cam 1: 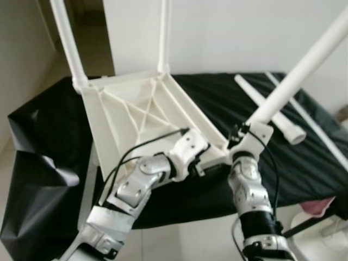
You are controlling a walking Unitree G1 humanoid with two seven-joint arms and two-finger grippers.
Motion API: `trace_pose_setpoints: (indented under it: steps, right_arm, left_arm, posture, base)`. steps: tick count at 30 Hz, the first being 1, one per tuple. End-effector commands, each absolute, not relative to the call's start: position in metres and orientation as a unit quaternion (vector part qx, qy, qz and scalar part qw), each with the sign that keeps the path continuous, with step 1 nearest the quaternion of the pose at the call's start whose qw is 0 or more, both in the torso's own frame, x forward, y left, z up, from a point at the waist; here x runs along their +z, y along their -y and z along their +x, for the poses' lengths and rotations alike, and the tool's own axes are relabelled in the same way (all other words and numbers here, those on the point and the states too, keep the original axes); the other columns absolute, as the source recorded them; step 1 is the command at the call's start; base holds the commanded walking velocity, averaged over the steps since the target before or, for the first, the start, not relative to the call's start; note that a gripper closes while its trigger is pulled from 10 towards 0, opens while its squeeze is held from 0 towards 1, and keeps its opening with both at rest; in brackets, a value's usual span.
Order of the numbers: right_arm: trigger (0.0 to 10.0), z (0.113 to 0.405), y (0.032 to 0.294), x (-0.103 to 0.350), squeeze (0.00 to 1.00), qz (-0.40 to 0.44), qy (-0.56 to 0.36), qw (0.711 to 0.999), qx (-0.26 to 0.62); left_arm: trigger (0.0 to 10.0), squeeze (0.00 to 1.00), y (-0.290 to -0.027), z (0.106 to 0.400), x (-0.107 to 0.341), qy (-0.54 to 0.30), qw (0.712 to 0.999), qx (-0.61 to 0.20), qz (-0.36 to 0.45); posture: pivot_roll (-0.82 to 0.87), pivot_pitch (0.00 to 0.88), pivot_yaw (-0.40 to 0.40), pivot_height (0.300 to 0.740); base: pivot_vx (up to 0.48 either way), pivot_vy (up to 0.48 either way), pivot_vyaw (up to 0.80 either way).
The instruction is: Building children table
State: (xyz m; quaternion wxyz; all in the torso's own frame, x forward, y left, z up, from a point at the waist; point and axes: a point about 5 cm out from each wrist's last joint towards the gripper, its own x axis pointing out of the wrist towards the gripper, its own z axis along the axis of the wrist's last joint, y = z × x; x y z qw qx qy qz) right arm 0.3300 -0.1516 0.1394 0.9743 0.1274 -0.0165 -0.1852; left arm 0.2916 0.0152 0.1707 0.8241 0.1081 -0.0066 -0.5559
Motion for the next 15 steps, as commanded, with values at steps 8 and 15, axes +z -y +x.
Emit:
trace_pose_setpoints:
  steps: [8,15]
  right_arm:
    - [10.0,0.324,0.154,0.127,0.19,0.128,-0.040,0.971,-0.200]
    - [10.0,0.331,0.165,0.127,1.00,0.114,-0.061,0.971,-0.201]
  left_arm:
    - [10.0,0.00,-0.018,0.294,0.171,0.007,0.826,-0.554,0.103]
    - [10.0,0.00,-0.017,0.294,0.171,0.008,0.826,-0.554,0.102]
  posture:
    - [0.04,0.000,-0.049,0.740]
    - [0.04,0.000,-0.049,0.740]
  base:
    - [0.000,0.000,0.00]
    - [0.000,0.000,0.00]
